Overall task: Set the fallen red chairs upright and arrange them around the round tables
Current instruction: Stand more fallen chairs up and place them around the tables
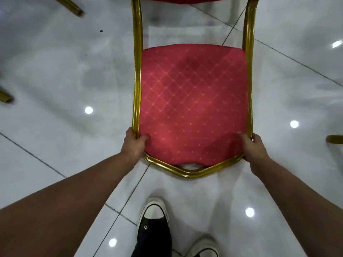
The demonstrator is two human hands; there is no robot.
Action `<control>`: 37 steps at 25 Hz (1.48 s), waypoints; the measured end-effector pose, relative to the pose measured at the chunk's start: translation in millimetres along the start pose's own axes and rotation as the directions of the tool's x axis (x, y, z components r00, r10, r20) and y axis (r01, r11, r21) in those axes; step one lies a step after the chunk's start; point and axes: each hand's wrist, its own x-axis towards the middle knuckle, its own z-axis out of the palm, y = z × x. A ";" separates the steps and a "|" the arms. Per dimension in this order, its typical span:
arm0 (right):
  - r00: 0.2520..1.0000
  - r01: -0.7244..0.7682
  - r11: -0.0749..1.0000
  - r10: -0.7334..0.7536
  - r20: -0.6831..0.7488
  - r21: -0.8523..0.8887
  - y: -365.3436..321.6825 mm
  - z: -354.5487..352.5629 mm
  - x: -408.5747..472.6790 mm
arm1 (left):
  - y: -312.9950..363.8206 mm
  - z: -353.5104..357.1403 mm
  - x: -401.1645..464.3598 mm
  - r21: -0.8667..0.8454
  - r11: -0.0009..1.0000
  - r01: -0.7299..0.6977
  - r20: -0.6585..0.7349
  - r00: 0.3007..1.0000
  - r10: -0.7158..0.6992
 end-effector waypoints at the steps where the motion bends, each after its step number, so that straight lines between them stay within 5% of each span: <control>1: 1.000 -0.013 0.999 0.013 0.005 0.043 -1.8 2.3 7.3 | 0.2 1.7 9.4 -0.072 0.997 0.033 -0.014 0.999 -0.034; 6: 0.997 -0.006 0.997 0.013 -0.075 0.083 -16.5 -16.0 -29.8 | 10.6 -16.0 -28.2 -0.069 0.997 0.034 -0.016 0.999 -0.035; 15: 0.990 0.047 0.999 -0.044 -0.133 0.018 -126.7 -170.9 -309.8 | 124.6 -133.8 -321.6 0.135 0.990 -0.044 -0.193 0.979 0.070; 21: 0.985 -0.035 0.959 0.081 -0.153 0.281 -256.9 -275.2 -463.7 | 248.1 -212.0 -493.8 0.168 0.976 -0.136 -0.347 0.919 0.187; 25: 0.979 -0.190 0.823 0.198 0.043 0.536 -342.4 -308.2 -520.6 | 315.6 -242.6 -554.5 0.315 0.860 -0.401 -0.295 0.820 0.491; 28: 0.977 -0.213 0.712 0.157 0.144 0.669 -382.9 -315.9 -544.4 | 355.9 -241.1 -580.1 0.635 0.630 -0.448 -0.146 0.731 0.667; 31: 0.964 -0.245 0.569 0.057 0.259 0.785 -425.5 -311.7 -563.0 | 397.1 -231.5 -589.6 0.723 0.451 -0.523 0.017 0.667 0.745; 37: 0.943 -0.204 0.574 -0.103 0.317 0.793 -550.4 -282.2 -559.1 | 511.7 -241.4 -544.4 0.666 0.431 -0.609 0.034 0.602 0.798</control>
